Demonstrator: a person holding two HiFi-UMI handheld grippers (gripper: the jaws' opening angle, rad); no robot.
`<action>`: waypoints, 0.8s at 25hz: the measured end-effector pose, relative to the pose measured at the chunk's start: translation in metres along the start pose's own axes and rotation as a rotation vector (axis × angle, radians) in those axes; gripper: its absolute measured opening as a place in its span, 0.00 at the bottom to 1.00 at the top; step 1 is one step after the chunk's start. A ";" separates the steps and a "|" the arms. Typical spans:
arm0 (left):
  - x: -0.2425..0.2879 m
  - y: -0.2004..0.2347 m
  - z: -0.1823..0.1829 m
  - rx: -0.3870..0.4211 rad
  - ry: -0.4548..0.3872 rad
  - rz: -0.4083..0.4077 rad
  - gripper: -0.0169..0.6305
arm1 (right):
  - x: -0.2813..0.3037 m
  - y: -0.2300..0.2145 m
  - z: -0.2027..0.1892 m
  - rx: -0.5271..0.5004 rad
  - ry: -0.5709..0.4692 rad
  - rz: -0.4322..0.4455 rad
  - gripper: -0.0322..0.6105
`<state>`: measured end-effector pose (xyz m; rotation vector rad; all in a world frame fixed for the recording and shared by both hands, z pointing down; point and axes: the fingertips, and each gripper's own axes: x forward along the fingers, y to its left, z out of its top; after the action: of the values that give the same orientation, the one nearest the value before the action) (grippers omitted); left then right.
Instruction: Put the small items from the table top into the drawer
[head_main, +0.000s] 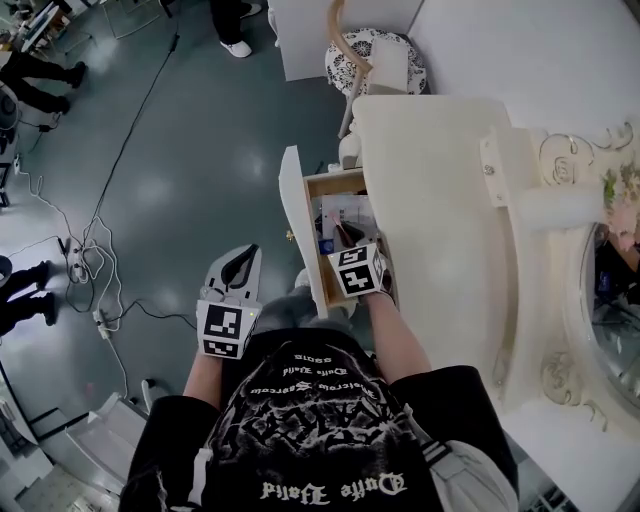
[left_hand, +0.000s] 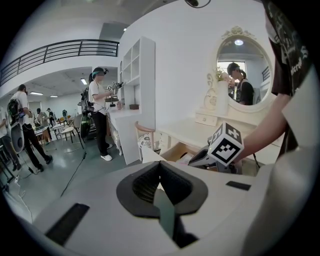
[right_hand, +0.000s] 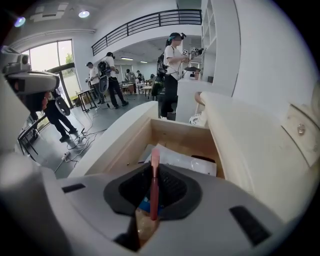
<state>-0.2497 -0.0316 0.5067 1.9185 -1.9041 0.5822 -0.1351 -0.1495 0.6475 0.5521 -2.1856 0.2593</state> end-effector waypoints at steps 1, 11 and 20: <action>0.000 0.002 -0.001 -0.001 0.004 -0.001 0.05 | 0.002 -0.002 0.000 0.009 0.003 -0.007 0.13; 0.006 0.016 -0.004 0.008 0.020 -0.021 0.05 | 0.026 -0.018 0.007 0.054 0.029 -0.061 0.13; 0.006 0.023 -0.015 0.002 0.039 -0.026 0.05 | 0.038 -0.033 0.001 0.122 0.053 -0.122 0.13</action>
<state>-0.2734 -0.0289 0.5219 1.9164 -1.8527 0.6098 -0.1407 -0.1901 0.6767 0.7356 -2.0860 0.3389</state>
